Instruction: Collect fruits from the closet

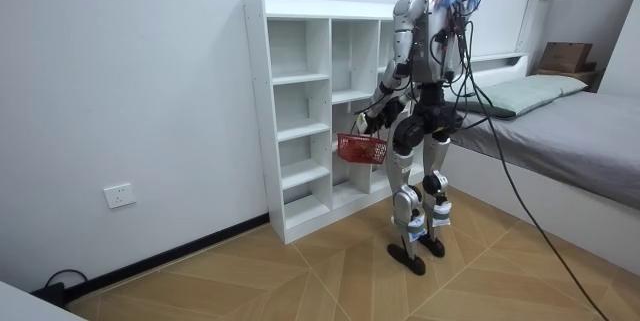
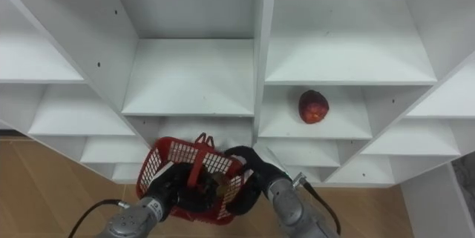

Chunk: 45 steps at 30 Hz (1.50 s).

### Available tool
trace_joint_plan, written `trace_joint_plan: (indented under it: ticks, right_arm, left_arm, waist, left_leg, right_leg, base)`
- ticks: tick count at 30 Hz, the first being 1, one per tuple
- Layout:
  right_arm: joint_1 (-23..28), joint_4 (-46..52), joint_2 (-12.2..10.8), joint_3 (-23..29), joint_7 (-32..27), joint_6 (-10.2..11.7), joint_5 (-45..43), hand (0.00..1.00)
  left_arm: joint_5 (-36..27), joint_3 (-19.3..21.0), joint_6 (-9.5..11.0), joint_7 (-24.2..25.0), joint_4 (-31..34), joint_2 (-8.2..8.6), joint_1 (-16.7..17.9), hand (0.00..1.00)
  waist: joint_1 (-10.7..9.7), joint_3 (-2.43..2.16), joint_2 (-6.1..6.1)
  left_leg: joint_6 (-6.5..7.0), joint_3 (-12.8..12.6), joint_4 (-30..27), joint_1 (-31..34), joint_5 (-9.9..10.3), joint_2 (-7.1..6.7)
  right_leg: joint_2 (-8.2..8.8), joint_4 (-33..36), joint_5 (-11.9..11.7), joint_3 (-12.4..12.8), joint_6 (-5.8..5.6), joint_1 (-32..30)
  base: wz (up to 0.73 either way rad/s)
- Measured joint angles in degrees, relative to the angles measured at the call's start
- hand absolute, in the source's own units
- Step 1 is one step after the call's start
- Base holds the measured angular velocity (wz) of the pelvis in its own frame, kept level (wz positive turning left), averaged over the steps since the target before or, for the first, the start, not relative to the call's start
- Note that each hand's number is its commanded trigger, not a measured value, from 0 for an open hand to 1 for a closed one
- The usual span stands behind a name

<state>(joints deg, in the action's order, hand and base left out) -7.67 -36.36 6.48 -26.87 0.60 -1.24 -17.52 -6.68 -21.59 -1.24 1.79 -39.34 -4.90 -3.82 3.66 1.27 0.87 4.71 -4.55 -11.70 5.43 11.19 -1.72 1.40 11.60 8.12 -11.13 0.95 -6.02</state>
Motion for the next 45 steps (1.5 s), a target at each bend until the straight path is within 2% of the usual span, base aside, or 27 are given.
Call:
trace_joint_plan:
  ticks: [7,14,19,27,28,30,31,38,45]
  right_arm:
    - [0.00,0.00,0.05,-0.01,-1.21,0.03,3.74,0.00]
    - [0.42,-1.75,0.73,-0.02,-2.17,1.11,8.71,0.00]
    - [1.52,-1.66,1.36,0.09,-2.58,1.16,13.00,0.00]
    - [4.48,3.15,2.91,0.82,-3.86,1.23,13.03,0.00]
    - [5.70,5.01,2.93,1.46,-4.32,1.22,13.01,0.00]
    - [7.04,7.33,2.92,2.01,-4.88,1.22,13.09,0.00]
    - [8.18,8.71,2.84,2.86,-5.31,1.22,13.62,0.00]
    - [10.49,10.21,2.80,5.32,-9.00,1.45,15.12,0.00]
    - [11.76,10.20,2.73,8.78,-11.97,1.76,14.85,0.00]
  left_arm:
    - [0.00,-0.01,0.00,0.00,0.00,-0.32,0.01,1.00]
    - [-0.60,-0.04,0.01,-0.05,-0.02,-0.42,0.27,1.00]
    - [-0.78,-0.05,0.02,-0.60,-0.05,-0.55,0.93,1.00]
    - [-6.29,0.15,0.03,-3.05,-0.11,-1.47,2.29,1.00]
    - [-6.29,0.24,0.03,-3.77,-0.10,-1.46,2.70,1.00]
    - [-6.31,1.35,0.02,-4.84,-0.10,-1.31,3.59,1.00]
    - [-6.64,1.53,0.01,-5.31,-0.09,-1.35,4.13,1.00]
    - [-7.60,3.66,0.01,-7.10,0.06,-1.41,5.38,1.00]
    - [-7.34,4.75,0.02,-8.19,1.25,-1.47,5.96,1.00]
  waist:
    - [-0.04,0.00,-0.01]
    - [-0.18,0.05,-0.13]
    - [-0.65,0.28,-0.65]
    - [-1.82,-0.04,-1.45]
    - [-1.84,-0.30,-1.60]
    - [-1.86,-0.41,-1.76]
    - [-1.99,-0.62,-1.86]
    - [-1.91,-1.11,-2.64]
    - [-2.19,-1.13,-3.14]
  left_leg:
    - [0.00,0.02,-0.05,0.00,0.00,0.00]
    - [0.00,0.12,-0.10,-0.29,0.00,-0.03]
    - [0.00,0.07,0.20,-1.78,0.00,-0.02]
    - [0.01,0.10,0.29,-3.15,0.01,-0.01]
    - [0.00,0.01,0.34,-3.43,0.00,0.00]
    - [0.00,-0.06,0.50,-4.18,0.01,0.03]
    - [0.00,-0.12,0.62,-4.75,0.01,0.04]
    - [0.00,-0.15,0.99,-6.87,0.01,0.03]
    - [-0.01,-0.18,0.89,-7.12,0.02,0.02]
  right_leg:
    - [0.02,0.01,0.00,-0.07,0.00,0.07]
    - [0.08,0.00,0.01,-0.37,-0.01,0.48]
    - [0.04,-0.07,0.05,-0.12,-0.06,1.79]
    - [-0.05,-0.12,0.05,0.16,-0.06,3.10]
    - [-0.06,-0.11,0.05,0.19,-0.06,3.27]
    - [-0.08,-0.12,0.05,0.14,-0.06,3.90]
    - [-0.07,-0.11,0.05,0.09,-0.06,4.37]
    - [-0.08,-0.28,0.05,0.27,-0.06,6.43]
    - [-0.10,-0.29,0.04,0.32,-0.06,7.02]
  base:
    - [0.00]
    - [0.00]
    - [0.00]
    - [0.00]
    - [-0.04]
    - [0.00]
    - [0.00]
    - [0.00]
    - [0.00]
